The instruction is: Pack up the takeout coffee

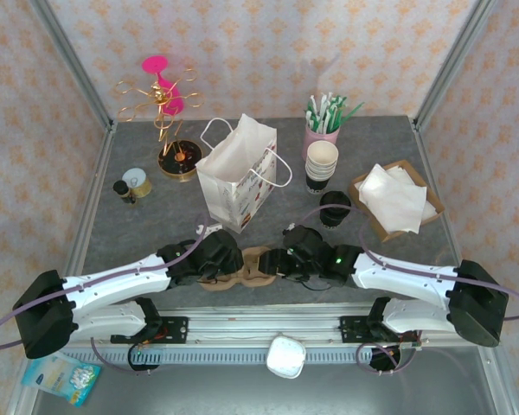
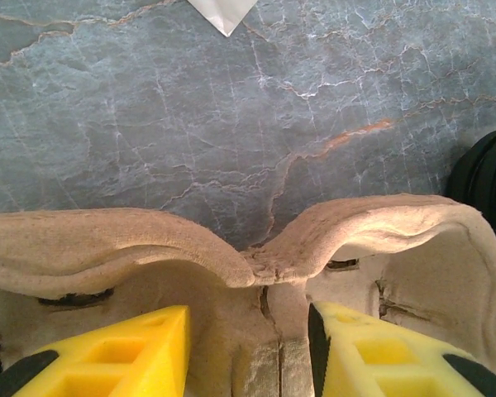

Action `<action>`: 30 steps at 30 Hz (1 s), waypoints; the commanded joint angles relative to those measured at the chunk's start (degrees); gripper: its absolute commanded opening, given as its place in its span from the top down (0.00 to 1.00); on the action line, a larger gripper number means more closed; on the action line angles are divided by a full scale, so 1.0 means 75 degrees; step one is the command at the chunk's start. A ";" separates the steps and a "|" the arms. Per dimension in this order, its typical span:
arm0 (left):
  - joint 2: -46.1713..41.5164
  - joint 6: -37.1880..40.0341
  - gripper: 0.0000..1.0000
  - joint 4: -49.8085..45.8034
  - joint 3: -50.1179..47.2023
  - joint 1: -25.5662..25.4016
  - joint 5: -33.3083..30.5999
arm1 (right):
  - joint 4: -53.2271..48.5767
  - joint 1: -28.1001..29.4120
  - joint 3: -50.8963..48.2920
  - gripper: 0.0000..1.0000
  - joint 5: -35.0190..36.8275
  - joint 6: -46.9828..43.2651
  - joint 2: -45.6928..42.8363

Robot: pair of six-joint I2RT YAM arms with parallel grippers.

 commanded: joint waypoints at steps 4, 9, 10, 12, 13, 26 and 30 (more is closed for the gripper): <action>0.0026 -0.0103 0.57 0.0027 -0.0196 -0.0013 -0.0141 | 0.0717 -0.0169 -0.0147 0.35 -0.0482 0.0208 -0.0335; 0.0014 -0.0145 0.58 0.0107 -0.0369 0.0003 -0.0115 | 0.1410 -0.0254 -0.0374 0.36 -0.0966 0.0555 -0.0507; 0.0014 -0.0143 0.58 0.0109 -0.0384 0.0022 -0.0111 | 0.1524 -0.0253 -0.0404 0.36 -0.1029 0.0603 -0.0521; 0.0001 -0.0155 0.59 0.0141 -0.0421 0.0039 -0.0087 | 0.1614 -0.0271 -0.0422 0.36 -0.1097 0.0670 -0.0487; -0.0012 -0.0154 0.59 0.0177 -0.0429 0.0048 -0.0072 | 0.1681 -0.0279 -0.0431 0.36 -0.1139 0.0671 -0.0463; -0.0436 -0.0332 0.60 0.0191 -0.0722 0.0046 0.0146 | 0.2899 -0.0488 -0.0819 0.37 -0.0923 0.1374 -0.0727; -0.0515 -0.0475 0.61 0.0343 -0.0823 0.0032 0.0240 | 0.3169 -0.0488 -0.0825 0.39 -0.1158 0.1515 -0.0520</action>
